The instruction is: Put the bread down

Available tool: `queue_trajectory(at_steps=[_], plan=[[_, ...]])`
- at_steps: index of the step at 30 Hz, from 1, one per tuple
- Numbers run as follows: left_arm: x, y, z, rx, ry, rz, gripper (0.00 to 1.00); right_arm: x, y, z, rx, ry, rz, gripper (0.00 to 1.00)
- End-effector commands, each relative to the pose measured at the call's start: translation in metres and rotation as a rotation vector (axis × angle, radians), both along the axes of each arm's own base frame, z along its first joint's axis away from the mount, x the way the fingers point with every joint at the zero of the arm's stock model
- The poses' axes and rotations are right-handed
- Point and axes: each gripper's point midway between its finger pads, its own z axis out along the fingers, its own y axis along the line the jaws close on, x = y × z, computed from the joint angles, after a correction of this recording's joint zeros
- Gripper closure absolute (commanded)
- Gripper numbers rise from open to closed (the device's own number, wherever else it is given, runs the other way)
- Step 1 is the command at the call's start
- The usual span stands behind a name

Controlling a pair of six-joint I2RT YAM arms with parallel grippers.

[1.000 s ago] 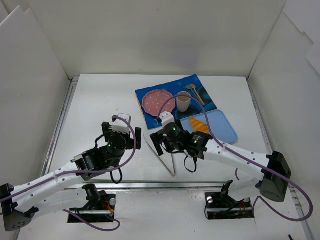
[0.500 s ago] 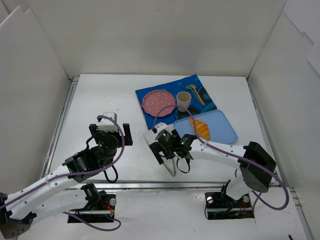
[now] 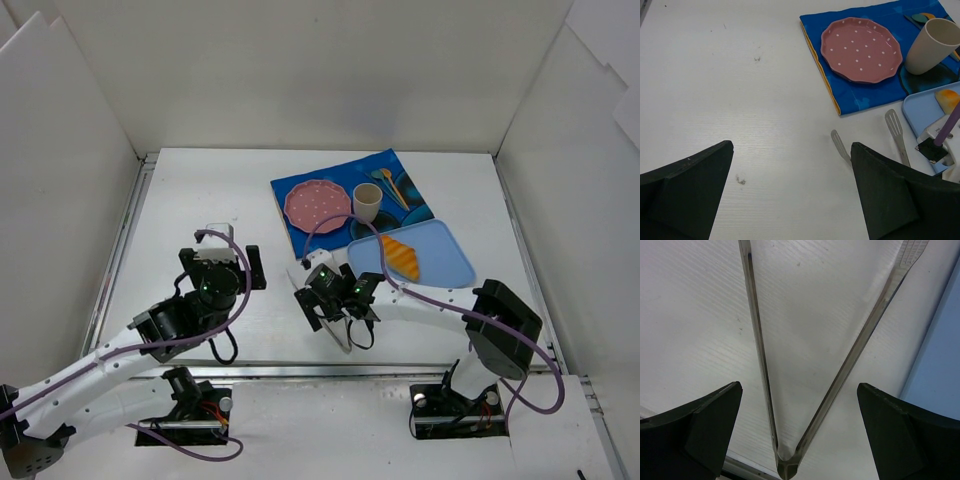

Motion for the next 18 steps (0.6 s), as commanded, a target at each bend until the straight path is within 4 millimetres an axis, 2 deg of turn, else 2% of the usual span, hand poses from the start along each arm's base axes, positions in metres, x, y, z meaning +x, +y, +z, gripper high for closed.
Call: queue_trajectory(at_steps=[1, 18], plan=[[0.003, 0.000, 0.014, -0.047, -0.035, 0.013, 0.00, 0.010, 0.006, 0.005, 0.017, -0.047, -0.035, 0.02], [0.003, 0.001, 0.014, -0.050, -0.040, 0.019, 0.00, 0.016, 0.012, -0.007, 0.010, -0.044, -0.068, 0.02]])
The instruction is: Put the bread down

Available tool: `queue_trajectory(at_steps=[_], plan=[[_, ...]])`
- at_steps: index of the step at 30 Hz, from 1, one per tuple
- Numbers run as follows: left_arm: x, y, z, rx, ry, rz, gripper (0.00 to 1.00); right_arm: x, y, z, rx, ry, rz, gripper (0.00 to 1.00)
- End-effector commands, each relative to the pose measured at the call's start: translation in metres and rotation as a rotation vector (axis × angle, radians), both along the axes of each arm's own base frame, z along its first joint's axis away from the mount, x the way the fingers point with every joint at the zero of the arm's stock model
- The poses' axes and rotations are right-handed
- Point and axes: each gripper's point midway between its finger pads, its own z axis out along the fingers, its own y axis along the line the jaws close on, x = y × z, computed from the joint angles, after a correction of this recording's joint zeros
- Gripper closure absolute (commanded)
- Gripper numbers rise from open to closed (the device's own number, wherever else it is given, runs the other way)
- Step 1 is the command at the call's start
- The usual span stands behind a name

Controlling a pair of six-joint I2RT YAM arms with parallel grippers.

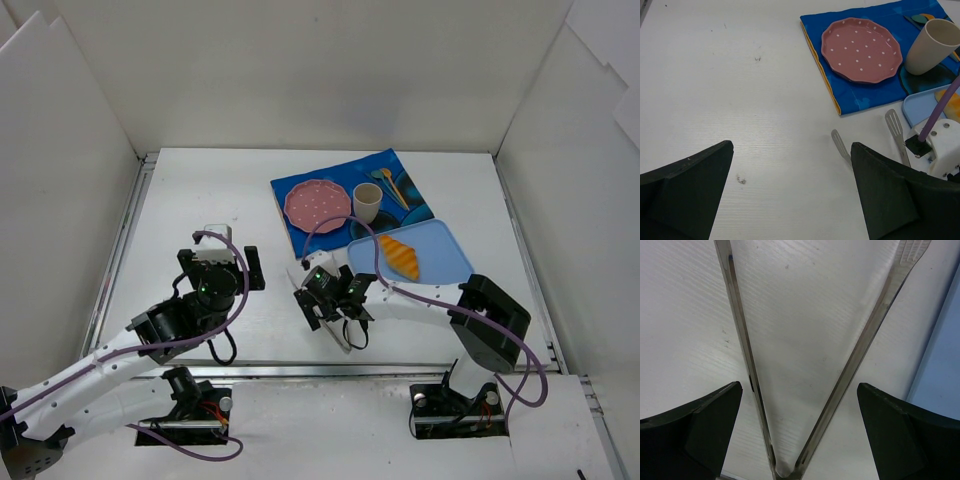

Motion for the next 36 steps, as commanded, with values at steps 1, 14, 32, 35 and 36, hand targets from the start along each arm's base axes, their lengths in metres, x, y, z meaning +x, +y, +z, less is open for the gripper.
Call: queue_trajectory(at_steps=[1, 14, 32, 35, 36], plan=[[0.005, -0.002, 0.014, -0.043, -0.035, 0.018, 0.00, 0.011, 0.015, 0.010, 0.048, -0.042, -0.023, 0.02], [0.005, -0.002, 0.014, -0.037, -0.036, 0.015, 0.00, 0.009, 0.018, -0.004, 0.049, -0.021, -0.037, 0.02], [0.004, 0.000, 0.015, -0.042, -0.045, 0.020, 0.00, 0.004, 0.011, -0.013, 0.045, 0.016, -0.041, 0.35], [0.004, 0.001, 0.016, -0.042, -0.047, 0.021, 0.00, 0.004, 0.009, -0.015, 0.041, 0.023, -0.047, 0.39], [0.004, 0.001, 0.016, -0.046, -0.049, 0.022, 0.00, 0.005, 0.009, -0.014, 0.041, 0.020, -0.050, 0.39]])
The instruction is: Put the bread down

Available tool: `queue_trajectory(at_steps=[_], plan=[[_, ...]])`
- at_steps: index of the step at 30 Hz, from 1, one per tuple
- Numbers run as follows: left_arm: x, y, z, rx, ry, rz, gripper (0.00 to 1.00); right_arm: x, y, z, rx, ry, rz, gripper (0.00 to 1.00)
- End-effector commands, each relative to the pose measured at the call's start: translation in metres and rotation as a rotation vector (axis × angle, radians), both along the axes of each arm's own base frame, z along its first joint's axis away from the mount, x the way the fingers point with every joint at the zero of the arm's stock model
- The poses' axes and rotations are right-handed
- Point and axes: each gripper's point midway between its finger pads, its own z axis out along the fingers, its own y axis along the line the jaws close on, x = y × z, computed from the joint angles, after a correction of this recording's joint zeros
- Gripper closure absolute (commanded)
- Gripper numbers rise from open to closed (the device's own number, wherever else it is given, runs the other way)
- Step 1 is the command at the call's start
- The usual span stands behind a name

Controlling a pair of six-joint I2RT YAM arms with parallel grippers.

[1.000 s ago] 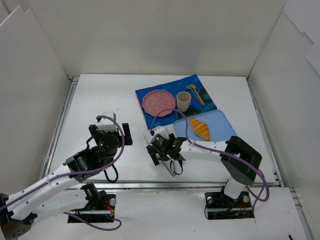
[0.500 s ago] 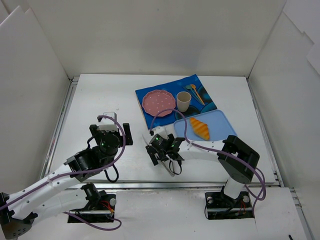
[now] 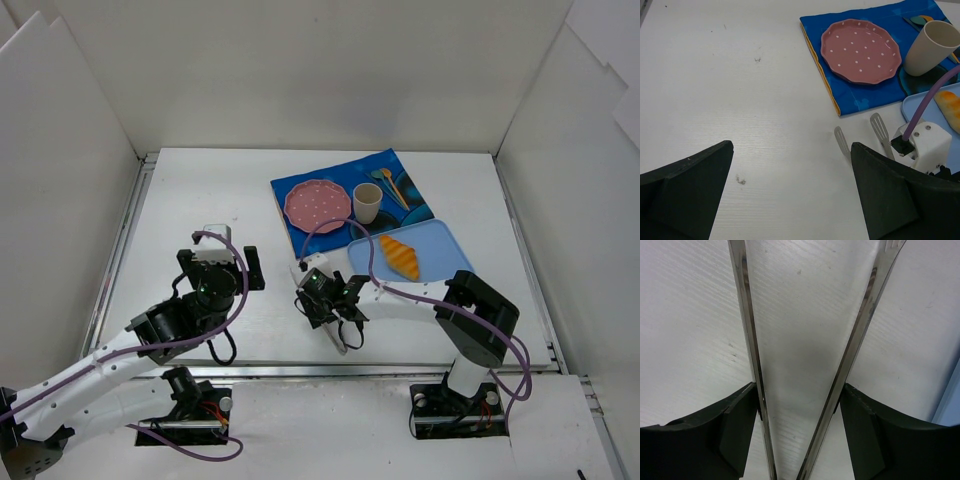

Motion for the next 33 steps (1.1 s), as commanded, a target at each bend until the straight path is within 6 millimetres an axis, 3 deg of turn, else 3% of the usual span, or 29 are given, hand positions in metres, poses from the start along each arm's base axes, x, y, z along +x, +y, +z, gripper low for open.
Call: queue_trajectory(at_steps=[1, 4, 7, 8, 10, 11, 17, 23, 28, 33], plan=[[0.004, 0.001, 0.015, -0.041, -0.044, 0.022, 0.00, 0.005, -0.004, 0.004, 0.001, -0.013, -0.025, 0.39], [0.004, 0.001, 0.015, -0.041, -0.045, 0.020, 0.00, 0.008, -0.005, 0.018, 0.001, -0.032, -0.034, 0.38], [0.004, -0.001, 0.015, -0.044, -0.044, 0.011, 0.00, 0.002, 0.007, 0.042, 0.026, 0.008, 0.022, 0.37], [0.004, -0.003, 0.015, -0.049, -0.046, 0.003, 0.00, 0.006, 0.016, 0.060, 0.052, -0.004, 0.021, 0.37], [0.004, -0.004, 0.015, -0.049, -0.045, -0.001, 0.00, 0.000, 0.013, 0.076, 0.022, 0.014, 0.029, 0.37], [0.004, -0.004, 0.016, -0.052, -0.045, -0.004, 0.00, 0.004, 0.021, 0.096, 0.048, -0.008, 0.030, 0.37], [0.002, -0.003, 0.016, -0.065, -0.054, -0.009, 0.00, -0.001, 0.010, 0.149, 0.077, -0.040, 0.007, 0.37], [0.003, -0.004, 0.016, -0.059, -0.051, -0.009, 0.00, 0.000, -0.020, 0.181, 0.087, -0.096, -0.090, 0.37], [0.004, -0.005, 0.015, -0.056, -0.049, -0.009, 0.00, 0.005, -0.070, 0.206, 0.050, -0.148, -0.220, 0.38], [0.005, -0.008, 0.014, -0.054, -0.045, -0.018, 0.00, -0.007, -0.117, 0.220, 0.041, -0.218, -0.290, 0.37]])
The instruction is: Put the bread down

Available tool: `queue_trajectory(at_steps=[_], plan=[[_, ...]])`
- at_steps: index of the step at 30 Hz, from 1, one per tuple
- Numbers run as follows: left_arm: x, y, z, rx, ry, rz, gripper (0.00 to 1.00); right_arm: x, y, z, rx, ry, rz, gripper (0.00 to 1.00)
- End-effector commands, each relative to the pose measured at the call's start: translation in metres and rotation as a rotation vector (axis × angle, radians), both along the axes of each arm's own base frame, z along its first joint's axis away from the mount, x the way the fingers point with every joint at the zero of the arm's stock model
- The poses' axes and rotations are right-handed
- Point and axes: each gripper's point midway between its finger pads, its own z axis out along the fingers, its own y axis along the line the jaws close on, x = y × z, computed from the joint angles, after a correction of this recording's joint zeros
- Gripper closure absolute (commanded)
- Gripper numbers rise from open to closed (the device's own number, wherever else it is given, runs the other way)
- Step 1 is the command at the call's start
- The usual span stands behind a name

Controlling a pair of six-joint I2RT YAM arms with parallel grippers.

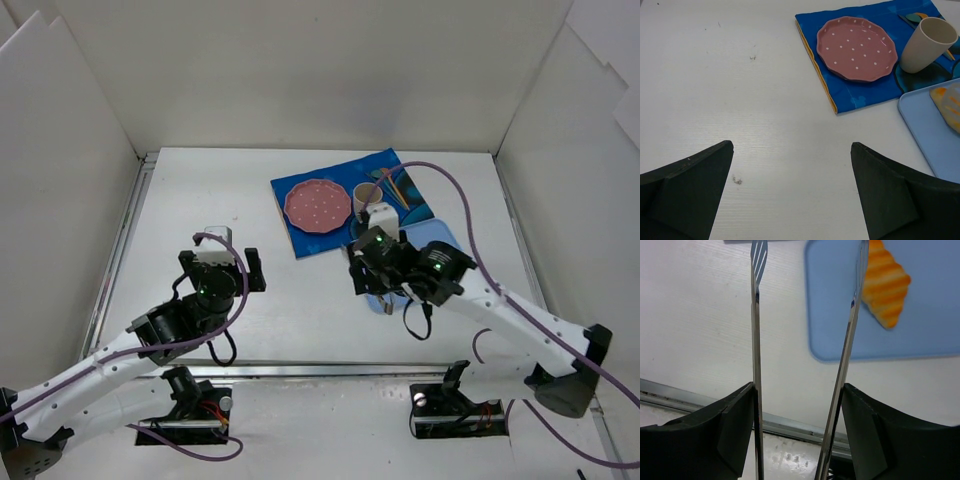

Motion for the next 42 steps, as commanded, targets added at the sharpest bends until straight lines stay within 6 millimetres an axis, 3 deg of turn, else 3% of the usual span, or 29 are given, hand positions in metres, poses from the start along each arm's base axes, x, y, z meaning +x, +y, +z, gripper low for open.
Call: queue_trajectory(at_steps=[1, 5, 9, 16, 22, 26, 42], plan=[[0.006, -0.006, 0.019, -0.042, -0.041, -0.003, 0.00, -0.004, -0.049, 0.019, -0.034, -0.100, -0.117, 0.37], [0.005, -0.006, 0.019, -0.047, -0.044, -0.011, 0.00, -0.004, -0.085, -0.001, -0.087, -0.106, -0.214, 0.37], [0.005, -0.007, 0.019, -0.048, -0.045, -0.014, 0.00, -0.002, -0.089, -0.017, -0.115, -0.073, -0.194, 0.35], [0.007, -0.012, 0.015, -0.031, -0.033, -0.024, 0.00, 0.009, -0.110, -0.024, -0.152, -0.059, -0.189, 0.32], [0.007, -0.017, 0.014, -0.025, -0.023, -0.044, 0.00, 0.030, -0.111, -0.033, -0.081, -0.021, -0.198, 0.32], [0.006, -0.016, 0.017, -0.037, -0.033, -0.047, 0.00, 0.040, -0.100, -0.033, -0.002, -0.010, -0.155, 0.31], [0.008, -0.020, 0.015, -0.019, -0.023, -0.062, 0.00, 0.053, -0.100, -0.046, 0.058, 0.008, -0.167, 0.31]])
